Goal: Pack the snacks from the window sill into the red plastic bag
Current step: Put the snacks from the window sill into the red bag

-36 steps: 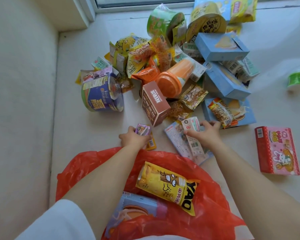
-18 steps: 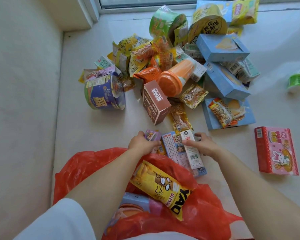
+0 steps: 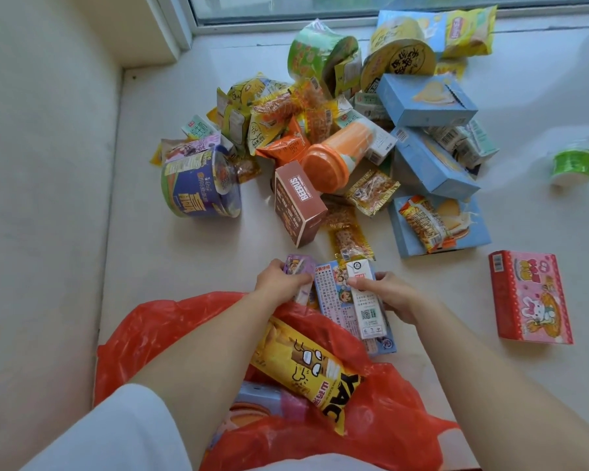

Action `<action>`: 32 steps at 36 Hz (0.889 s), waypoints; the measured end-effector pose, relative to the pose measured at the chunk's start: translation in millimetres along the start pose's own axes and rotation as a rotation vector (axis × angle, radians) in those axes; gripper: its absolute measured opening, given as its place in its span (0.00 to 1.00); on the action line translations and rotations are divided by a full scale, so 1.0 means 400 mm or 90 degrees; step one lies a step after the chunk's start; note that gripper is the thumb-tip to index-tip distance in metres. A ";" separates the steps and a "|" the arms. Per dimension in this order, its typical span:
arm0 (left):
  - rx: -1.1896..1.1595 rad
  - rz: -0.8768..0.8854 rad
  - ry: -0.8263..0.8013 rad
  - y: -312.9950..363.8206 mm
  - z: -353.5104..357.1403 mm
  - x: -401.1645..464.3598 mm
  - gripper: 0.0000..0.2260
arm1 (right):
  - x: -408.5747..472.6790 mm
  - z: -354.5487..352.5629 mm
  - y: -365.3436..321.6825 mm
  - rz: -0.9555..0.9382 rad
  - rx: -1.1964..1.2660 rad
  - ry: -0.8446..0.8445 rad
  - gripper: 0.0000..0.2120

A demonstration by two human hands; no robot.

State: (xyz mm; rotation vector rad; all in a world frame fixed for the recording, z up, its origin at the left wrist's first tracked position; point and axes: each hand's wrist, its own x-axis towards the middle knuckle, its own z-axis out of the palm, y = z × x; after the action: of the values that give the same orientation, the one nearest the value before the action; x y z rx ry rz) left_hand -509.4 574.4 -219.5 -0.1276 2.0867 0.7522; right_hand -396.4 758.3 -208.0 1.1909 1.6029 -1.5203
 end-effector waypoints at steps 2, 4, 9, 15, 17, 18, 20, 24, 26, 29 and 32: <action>-0.007 0.012 -0.011 0.012 0.008 -0.007 0.26 | -0.011 0.010 -0.007 -0.009 0.006 -0.027 0.26; -0.015 0.038 -0.017 0.026 0.015 -0.019 0.26 | -0.025 0.014 -0.020 -0.017 0.023 -0.021 0.22; -0.041 0.106 0.022 0.050 0.005 -0.049 0.24 | -0.056 0.009 -0.047 -0.088 0.066 0.014 0.21; -0.081 0.192 0.057 0.065 -0.022 -0.109 0.22 | -0.137 0.004 -0.067 -0.219 0.025 0.124 0.27; -0.106 0.211 0.075 0.069 -0.030 -0.134 0.19 | -0.163 0.004 -0.067 -0.251 -0.005 0.162 0.28; -0.122 0.222 0.084 0.070 -0.035 -0.149 0.19 | -0.177 0.005 -0.067 -0.266 -0.014 0.178 0.28; -0.155 0.246 0.098 0.067 -0.049 -0.178 0.19 | -0.208 0.011 -0.069 -0.287 -0.024 0.195 0.30; -0.182 0.303 0.143 0.039 -0.100 -0.235 0.17 | -0.282 0.031 -0.079 -0.355 -0.094 0.206 0.28; -0.181 0.324 0.164 0.017 -0.131 -0.266 0.17 | -0.315 0.043 -0.078 -0.381 -0.136 0.205 0.27; -0.163 0.349 0.194 -0.029 -0.172 -0.307 0.16 | -0.357 0.070 -0.074 -0.401 -0.190 0.188 0.26; -0.141 0.353 0.232 -0.093 -0.204 -0.338 0.16 | -0.397 0.107 -0.071 -0.408 -0.254 0.168 0.29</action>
State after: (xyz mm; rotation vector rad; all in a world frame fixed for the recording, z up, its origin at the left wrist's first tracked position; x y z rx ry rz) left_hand -473.5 474.0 -97.1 0.2206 2.4058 1.3797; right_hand -364.6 688.2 -59.7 0.7017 2.4936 -1.3211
